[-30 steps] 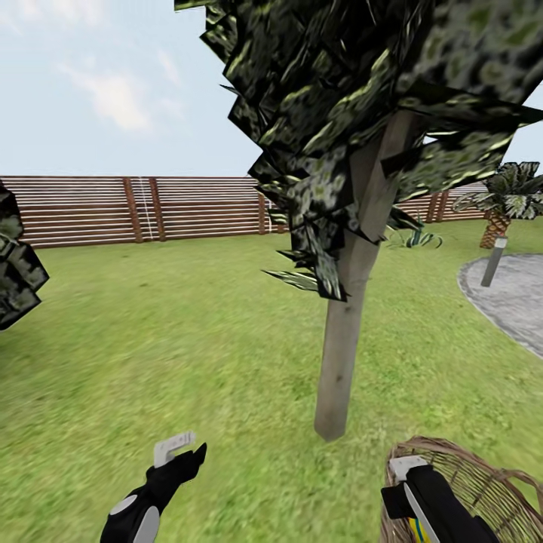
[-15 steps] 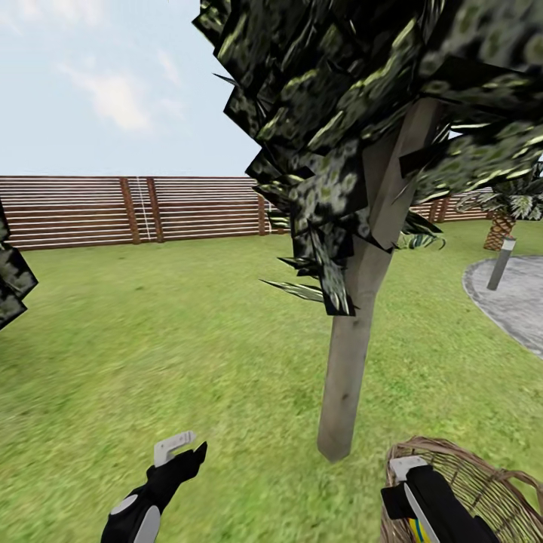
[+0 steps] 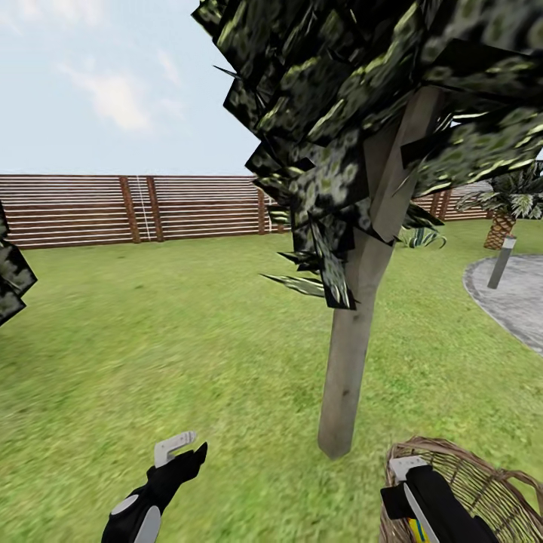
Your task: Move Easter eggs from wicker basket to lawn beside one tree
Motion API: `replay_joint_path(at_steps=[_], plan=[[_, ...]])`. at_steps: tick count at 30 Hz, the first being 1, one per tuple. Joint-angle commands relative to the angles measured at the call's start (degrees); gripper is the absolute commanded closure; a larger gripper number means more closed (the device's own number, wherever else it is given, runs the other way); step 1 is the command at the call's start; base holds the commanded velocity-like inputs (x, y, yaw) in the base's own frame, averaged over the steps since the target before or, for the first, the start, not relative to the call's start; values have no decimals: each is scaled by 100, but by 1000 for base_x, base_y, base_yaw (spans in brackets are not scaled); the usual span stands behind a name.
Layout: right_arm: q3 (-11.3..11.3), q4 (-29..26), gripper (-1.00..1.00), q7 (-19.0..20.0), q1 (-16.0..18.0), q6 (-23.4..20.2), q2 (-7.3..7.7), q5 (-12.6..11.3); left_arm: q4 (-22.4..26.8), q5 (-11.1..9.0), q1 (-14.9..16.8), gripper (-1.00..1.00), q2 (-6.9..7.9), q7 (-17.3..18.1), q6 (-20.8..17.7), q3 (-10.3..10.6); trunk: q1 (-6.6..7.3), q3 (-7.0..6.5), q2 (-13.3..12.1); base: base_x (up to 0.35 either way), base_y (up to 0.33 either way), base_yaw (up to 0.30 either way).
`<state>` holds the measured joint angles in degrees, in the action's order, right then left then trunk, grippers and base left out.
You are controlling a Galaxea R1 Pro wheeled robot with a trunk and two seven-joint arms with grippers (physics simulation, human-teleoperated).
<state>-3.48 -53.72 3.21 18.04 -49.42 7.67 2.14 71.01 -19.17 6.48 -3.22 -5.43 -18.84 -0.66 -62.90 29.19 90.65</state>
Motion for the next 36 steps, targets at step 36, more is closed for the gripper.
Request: replay_joint_path(at_steps=[36], plan=[[5, -8, 100, 18, 5, 9, 24, 93, -8, -52, 3, -100, -12, -28, -32, 4, -593, 491, 1088, 0, 0, 0]])
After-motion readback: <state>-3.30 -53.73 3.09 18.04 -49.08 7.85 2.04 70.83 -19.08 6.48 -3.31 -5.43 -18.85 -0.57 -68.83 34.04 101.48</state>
